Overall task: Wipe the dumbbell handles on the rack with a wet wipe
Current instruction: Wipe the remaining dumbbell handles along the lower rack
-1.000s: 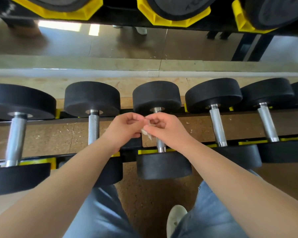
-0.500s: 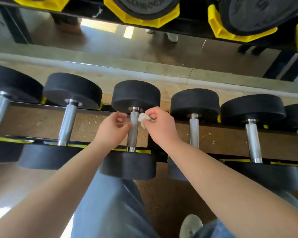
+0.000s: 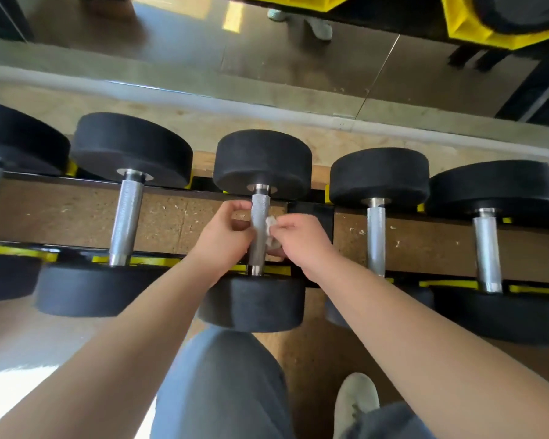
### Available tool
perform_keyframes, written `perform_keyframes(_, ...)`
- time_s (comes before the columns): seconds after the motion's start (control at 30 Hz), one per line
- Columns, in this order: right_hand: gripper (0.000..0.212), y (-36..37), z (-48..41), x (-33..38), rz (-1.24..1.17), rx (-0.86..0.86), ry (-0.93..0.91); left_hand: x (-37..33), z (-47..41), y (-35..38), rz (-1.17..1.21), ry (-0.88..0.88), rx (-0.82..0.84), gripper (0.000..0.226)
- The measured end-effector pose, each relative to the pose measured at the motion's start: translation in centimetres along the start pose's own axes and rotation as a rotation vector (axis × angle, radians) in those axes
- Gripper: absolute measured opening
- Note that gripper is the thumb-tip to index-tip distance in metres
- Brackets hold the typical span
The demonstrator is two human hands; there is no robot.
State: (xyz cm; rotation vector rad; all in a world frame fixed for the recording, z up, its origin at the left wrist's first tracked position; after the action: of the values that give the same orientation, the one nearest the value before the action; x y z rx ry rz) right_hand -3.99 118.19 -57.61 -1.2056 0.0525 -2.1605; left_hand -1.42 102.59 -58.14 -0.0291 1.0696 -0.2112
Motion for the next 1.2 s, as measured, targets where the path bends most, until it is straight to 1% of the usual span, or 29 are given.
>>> perform_keyframes(0.1,0.026,0.1,-2.0,0.8,-0.191,-0.018,-0.019,0.0,0.7,0.0,0.013,-0.025,0.018,0.047)
perform_keyframes(0.17,0.029,0.8,-2.5,0.6,-0.220,0.057,0.005,-0.3,1.1,-0.1,0.015,-0.018,0.001,0.051)
perform_keyframes(0.2,0.029,1.3,-2.6,0.1,-0.179,0.122,0.036,-0.3,1.2,-0.1,0.020,-0.010,-0.004,0.053)
perform_keyframes(0.3,0.032,3.4,-1.9,-1.8,0.101,0.356,0.123,-0.1,0.7,0.1,0.026,0.008,-0.016,0.057)
perform_keyframes(0.33,0.034,3.8,-1.7,-2.0,0.110,0.399,0.130,0.0,0.6,0.1,0.022,0.012,-0.019,0.059)
perform_keyframes(0.37,0.035,4.2,-1.9,-2.1,0.036,0.426,0.132,0.1,0.5,0.0,0.013,0.011,-0.026,0.060)
perform_keyframes(0.4,0.036,4.0,-2.2,-1.8,-0.103,0.408,0.126,0.0,0.6,0.0,-0.007,0.011,-0.035,0.060)
perform_keyframes(0.5,0.036,1.7,-4.1,-0.3,-0.640,0.267,0.032,-0.4,0.8,0.0,-0.091,0.009,-0.036,0.057)
perform_keyframes(0.53,0.034,1.0,-4.7,0.0,-0.763,0.244,0.005,-0.4,0.9,0.1,-0.103,0.005,-0.022,0.057)
perform_keyframes(0.57,0.032,1.0,-5.1,-0.1,-0.829,0.250,0.002,-0.4,1.0,0.3,-0.115,-0.006,-0.005,0.059)
perform_keyframes(0.6,0.032,1.1,-5.1,-0.4,-0.803,0.269,0.019,-0.4,1.2,0.5,-0.131,-0.019,0.008,0.062)
perform_keyframes(0.63,0.032,1.5,-4.6,-0.8,-0.720,0.301,0.047,-0.4,1.4,0.7,-0.145,-0.032,0.012,0.065)
perform_keyframes(0.73,0.029,3.8,-2.1,-2.4,-0.354,0.458,0.148,-0.6,1.6,0.9,-0.148,-0.049,0.017,0.071)
perform_keyframes(0.8,0.028,4.2,-1.2,-2.5,-0.268,0.496,0.166,-0.6,1.7,0.9,-0.144,-0.057,0.022,0.074)
perform_keyframes(0.83,0.029,4.0,-1.4,-2.2,-0.289,0.478,0.166,-0.7,1.7,0.9,-0.140,-0.061,0.021,0.074)
perform_keyframes(0.87,0.030,3.6,-1.7,-1.9,-0.370,0.443,0.164,-0.7,1.8,1.0,-0.138,-0.065,0.018,0.074)
perform_keyframes(0.93,0.029,2.7,-2.4,-0.9,-0.631,0.348,0.134,-0.8,1.9,1.1,-0.133,-0.077,0.011,0.073)
perform_keyframes(0.97,0.026,2.2,-2.9,-0.5,-0.731,0.312,0.081,-0.9,1.9,1.1,-0.132,-0.083,0.012,0.073)
perform_keyframes(1.0,0.023,1.8,-3.1,0.1,-0.764,0.289,0.005,-0.9,1.9,1.2,-0.131,-0.091,0.019,0.073)
perform_keyframes(1.03,0.019,1.2,-3.3,0.3,-0.723,0.258,-0.069,-0.9,2.0,1.3,-0.130,-0.097,0.025,0.073)
perform_keyframes(1.07,0.016,0.6,-3.1,0.5,-0.632,0.220,-0.130,-1.0,2.0,1.3,-0.126,-0.101,0.026,0.073)
perform_keyframes(1.13,0.007,-0.8,-2.7,0.8,-0.390,0.078,-0.223,-1.0,2.1,1.2,-0.116,-0.103,0.015,0.073)
perform_keyframes(1.2,0.005,-1.9,-2.0,1.8,-0.110,-0.051,-0.312,-0.9,2.0,1.1,-0.105,-0.099,0.005,0.072)
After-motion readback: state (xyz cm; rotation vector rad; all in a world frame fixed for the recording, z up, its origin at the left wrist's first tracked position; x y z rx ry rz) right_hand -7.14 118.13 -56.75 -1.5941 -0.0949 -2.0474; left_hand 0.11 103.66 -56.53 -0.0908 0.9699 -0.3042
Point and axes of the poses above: each hand's wrist, its own z-axis away from the middle knuckle, its own y-axis out of the palm, x = y × z, the point moved 10 cm from there along -z, towards the middle knuckle, and after that the axes turned 13 degrees about x, right-handed, at the moved point
